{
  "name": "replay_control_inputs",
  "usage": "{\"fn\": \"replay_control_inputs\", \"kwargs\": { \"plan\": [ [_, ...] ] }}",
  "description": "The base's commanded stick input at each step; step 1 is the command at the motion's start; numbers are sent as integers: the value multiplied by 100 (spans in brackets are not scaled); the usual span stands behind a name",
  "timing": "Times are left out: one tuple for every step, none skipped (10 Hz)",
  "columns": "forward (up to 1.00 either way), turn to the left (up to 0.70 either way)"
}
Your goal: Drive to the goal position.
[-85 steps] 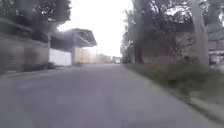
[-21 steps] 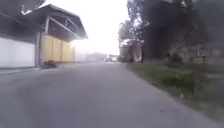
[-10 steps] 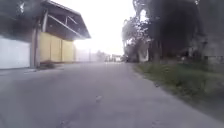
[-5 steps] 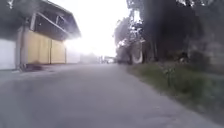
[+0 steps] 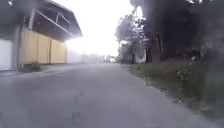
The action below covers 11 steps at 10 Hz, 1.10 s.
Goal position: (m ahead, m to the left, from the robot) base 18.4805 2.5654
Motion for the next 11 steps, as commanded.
{"fn": "replay_control_inputs", "kwargs": {
  "plan": [
    [100,0],
    [100,0],
    [100,0],
    [100,0],
    [100,0],
    [100,0],
    [100,0],
    [100,-11],
    [100,-34],
    [100,-36],
    [100,-5]
  ]
}}
